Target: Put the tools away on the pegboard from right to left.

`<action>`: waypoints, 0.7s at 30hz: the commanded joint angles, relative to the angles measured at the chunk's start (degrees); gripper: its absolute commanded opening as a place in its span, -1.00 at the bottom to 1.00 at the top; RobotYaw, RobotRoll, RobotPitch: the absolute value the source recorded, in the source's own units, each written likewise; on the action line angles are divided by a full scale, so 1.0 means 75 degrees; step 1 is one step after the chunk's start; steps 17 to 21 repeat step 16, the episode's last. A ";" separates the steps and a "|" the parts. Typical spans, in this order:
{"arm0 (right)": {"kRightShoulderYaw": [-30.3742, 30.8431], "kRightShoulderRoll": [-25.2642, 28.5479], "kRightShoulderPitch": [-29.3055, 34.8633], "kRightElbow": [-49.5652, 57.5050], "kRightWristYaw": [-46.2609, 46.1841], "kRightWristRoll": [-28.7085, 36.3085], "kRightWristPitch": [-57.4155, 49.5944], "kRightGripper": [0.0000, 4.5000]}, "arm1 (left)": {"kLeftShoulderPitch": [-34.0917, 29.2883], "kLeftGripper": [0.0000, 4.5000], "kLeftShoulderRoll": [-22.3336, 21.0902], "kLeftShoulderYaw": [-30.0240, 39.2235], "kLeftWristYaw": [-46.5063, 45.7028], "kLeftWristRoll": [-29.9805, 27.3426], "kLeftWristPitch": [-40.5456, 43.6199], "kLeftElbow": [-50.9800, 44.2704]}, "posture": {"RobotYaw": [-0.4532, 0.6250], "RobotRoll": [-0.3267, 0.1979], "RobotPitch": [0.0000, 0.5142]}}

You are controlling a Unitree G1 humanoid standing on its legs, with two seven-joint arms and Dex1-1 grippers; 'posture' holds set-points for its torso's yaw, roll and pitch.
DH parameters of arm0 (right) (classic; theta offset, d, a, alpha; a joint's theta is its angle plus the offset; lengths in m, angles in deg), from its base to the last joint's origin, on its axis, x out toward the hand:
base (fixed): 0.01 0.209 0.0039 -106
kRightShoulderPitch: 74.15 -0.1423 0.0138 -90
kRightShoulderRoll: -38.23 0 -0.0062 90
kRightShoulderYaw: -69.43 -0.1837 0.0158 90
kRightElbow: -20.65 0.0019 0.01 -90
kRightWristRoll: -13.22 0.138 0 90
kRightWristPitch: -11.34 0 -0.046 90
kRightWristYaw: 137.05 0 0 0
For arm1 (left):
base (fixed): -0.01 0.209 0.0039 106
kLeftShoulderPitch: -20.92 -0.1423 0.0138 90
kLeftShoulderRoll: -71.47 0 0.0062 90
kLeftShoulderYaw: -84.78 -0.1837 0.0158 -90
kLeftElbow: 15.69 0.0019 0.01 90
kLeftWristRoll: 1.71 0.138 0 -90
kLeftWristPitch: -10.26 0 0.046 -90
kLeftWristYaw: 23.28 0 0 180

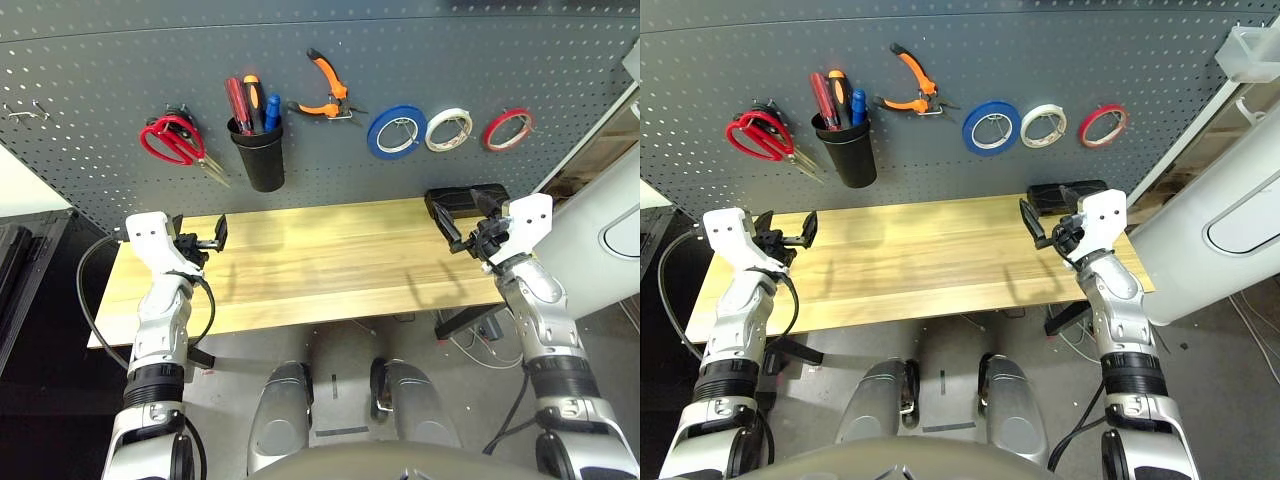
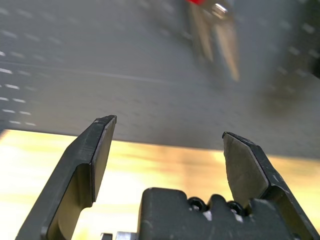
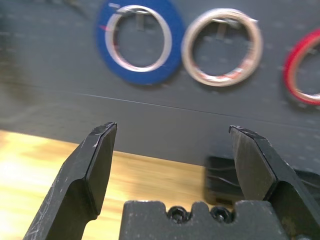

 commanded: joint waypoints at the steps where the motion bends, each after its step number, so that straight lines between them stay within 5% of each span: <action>1: -0.0271 0.0187 -0.0019 -0.0843 -0.0239 -0.0175 0.0631 1.00 | -0.0251 0.99 0.0007 0.0007 -0.0152 0.0209 -0.0452 0.0156 | -0.23 0.25 -0.59; 9: -0.0380 0.0333 -0.0152 -0.1712 -0.0202 -0.0088 0.1429 1.00 | -0.0059 0.99 0.0058 0.0042 -0.0232 0.0107 -0.0919 0.0463 | -0.26 0.25 -0.59; 21: -0.0405 0.0327 0.0241 -0.1115 -0.0252 0.0067 0.1367 1.00 | -0.0187 0.99 0.0167 0.0100 -0.0450 0.0113 -0.1204 0.0423 | -0.25 0.25 -0.60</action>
